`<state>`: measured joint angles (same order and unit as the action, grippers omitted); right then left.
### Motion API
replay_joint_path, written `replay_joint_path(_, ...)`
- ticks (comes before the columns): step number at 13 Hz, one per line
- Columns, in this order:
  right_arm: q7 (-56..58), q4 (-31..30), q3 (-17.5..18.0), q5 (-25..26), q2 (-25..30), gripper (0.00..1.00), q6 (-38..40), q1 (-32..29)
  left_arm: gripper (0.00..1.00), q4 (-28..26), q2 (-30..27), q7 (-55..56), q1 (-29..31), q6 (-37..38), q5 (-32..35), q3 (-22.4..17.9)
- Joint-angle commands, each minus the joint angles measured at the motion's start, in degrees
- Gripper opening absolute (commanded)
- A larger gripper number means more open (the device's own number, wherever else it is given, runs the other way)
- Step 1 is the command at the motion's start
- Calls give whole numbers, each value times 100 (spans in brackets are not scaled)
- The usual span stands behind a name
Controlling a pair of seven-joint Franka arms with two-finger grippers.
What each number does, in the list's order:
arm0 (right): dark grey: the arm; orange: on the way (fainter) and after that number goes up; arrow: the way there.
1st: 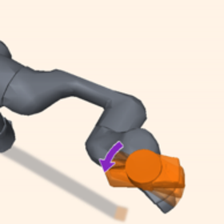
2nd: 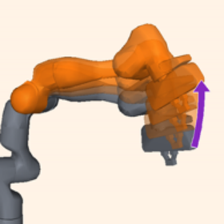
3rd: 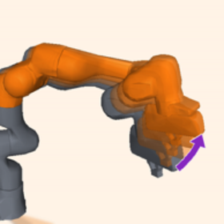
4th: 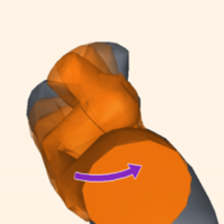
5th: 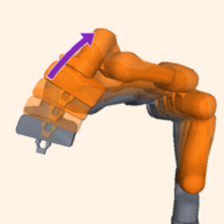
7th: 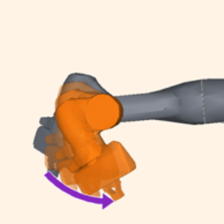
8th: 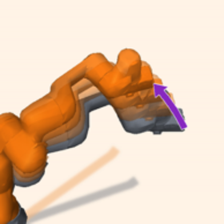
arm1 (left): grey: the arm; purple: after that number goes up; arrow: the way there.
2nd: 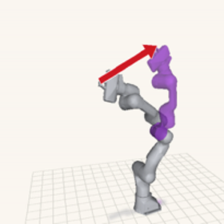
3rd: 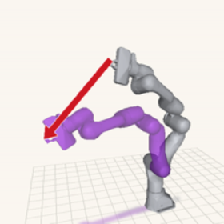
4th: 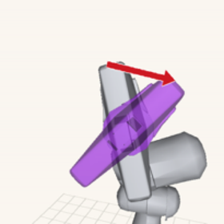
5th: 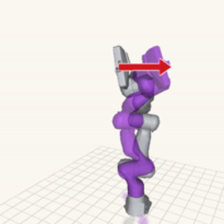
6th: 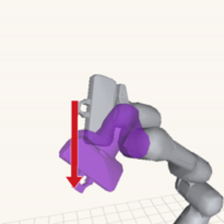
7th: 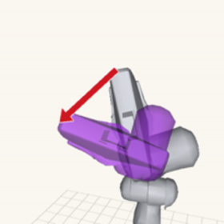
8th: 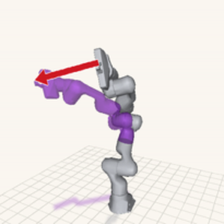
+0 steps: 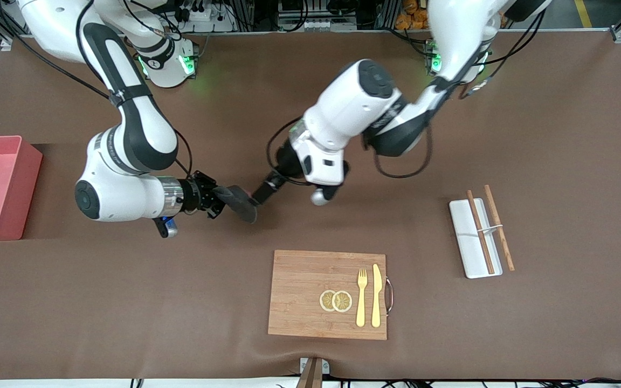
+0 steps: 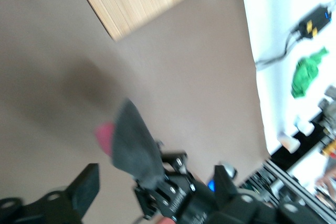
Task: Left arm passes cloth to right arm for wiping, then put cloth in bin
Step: 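Release the cloth from the left gripper and withdraw it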
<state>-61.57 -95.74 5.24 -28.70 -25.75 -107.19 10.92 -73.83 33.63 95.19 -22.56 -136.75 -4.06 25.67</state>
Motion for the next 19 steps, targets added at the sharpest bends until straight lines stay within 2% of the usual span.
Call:
replay_joint_path(1, 312, -41, 38, 653, 123, 0, -90, -195, 100, -176, -382, -114, 452, 814, 439, -1)
replay_joint_path(3, 365, -85, 38, 1381, 70, 0, -240, -152, 100, -220, -532, -831, 760, 1770, 958, 8)
replay_joint_path(4, 374, -207, 38, 1698, 70, 0, -302, -143, 100, -220, -654, -1418, 970, 2227, 968, 8)
replay_joint_path(8, 987, -1164, 38, 1815, 149, 0, -1224, -195, 100, -255, -998, -3415, 1691, 3398, 977, 8)
replay_joint_path(12, 1305, -1745, 29, 1973, 123, 0, -1803, -292, 100, -282, -1349, -4988, 2456, 4085, 977, 8)
replay_joint_path(14, 1933, -2000, 38, 2376, 123, 0, -2130, -860, 100, -299, -1533, -5850, 2711, 4358, 977, -1)
replay_joint_path(15, 2991, -2036, 38, 2378, 123, 0, -2087, -1411, 100, -351, -1682, -6367, 3000, 4463, 977, 34)
replay_joint_path(17, 4060, -1992, 29, 2465, 44, 0, -2147, -2082, 100, -387, -1885, -6723, 3212, 4612, 968, 34)
replay_joint_path(19, 5315, -1791, 29, 3033, -113, 0, -2419, -2942, 100, -387, -2035, -7240, 3502, 4684, 916, 52)
